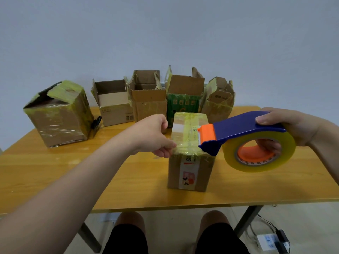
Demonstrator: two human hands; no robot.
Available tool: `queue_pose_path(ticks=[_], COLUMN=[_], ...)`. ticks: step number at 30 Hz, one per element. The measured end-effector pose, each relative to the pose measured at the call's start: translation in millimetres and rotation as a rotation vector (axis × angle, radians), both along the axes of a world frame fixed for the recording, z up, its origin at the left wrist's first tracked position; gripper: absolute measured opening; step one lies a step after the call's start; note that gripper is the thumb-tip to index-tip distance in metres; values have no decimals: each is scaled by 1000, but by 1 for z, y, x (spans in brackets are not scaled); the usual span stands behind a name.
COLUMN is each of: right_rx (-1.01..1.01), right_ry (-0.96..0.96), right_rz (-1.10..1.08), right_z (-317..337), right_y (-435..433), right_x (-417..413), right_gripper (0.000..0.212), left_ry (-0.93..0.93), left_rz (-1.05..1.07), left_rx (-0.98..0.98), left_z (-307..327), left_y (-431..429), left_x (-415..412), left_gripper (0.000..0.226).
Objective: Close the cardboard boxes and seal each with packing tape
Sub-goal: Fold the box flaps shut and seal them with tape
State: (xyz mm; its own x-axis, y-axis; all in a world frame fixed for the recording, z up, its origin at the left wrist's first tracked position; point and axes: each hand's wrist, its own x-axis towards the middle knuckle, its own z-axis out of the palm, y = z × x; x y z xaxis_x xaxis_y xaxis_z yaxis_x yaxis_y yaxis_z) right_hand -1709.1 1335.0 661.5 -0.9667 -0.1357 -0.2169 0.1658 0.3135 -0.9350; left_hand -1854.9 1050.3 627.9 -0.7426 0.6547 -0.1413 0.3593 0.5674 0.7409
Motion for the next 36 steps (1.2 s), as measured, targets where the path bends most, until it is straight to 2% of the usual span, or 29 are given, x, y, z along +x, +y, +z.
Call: queue_pose_path(ticks=[3,5,7,11,13,15,17,18,20,22,25,28,30,32,35,36], right_rx=[12,8,10,-3,11,2,-1,5,17,29,39,51,55,51,55,52], right_ry=[3,6,3,24,26,22,15,12,6,8,9,-3,-14,-15,-31,-40], right_rz=[20,14,3,-30,-27,-28,-35,-33,-31,-37,-41,-7,23,29,27,33], right_z=[-1,-2,-2,-3,-2,-1,-2,-2,-2,0,1,2,3,3,2,1], right_y=[-1,0,-1,0,-1,-4,-7,-9,-12,-11,-9,-9,-9,-6,1,4], right_x=[2,1,-1,-5,-7,-7,-9,-10,-13,-15,-17,-18,-16,-14,-10,-9], right_gripper=[34,46,44,75,76,75,82,86,90,91,96,84,66,59,49,53], left_ry=[20,37,51,98,42,-127,-240,-237,-73,133,210,58,-97,-157,-114,-62], left_rz=[-23,-33,-34,-23,-27,-71,-124,-119,-48,45,63,3,-5,-7,-51,-78], left_rx=[-41,-73,-102,-243,-396,-454,-401,-362,-282,-132,222,445,493,473,423,380], left_z=[2,2,1,1,0,-4,-7,-7,-3,4,15,10,-1,-13,-28,-32], left_y=[3,4,5,4,-4,-15,-23,-25,-24,-17,9,45,65,75,78,78], left_x=[-2,-4,-5,-10,-17,-26,-35,-39,-42,-41,-22,2,10,12,12,12], left_gripper=[37,37,36,40,53,59,53,44,20,12,17,32,49,63,72,72])
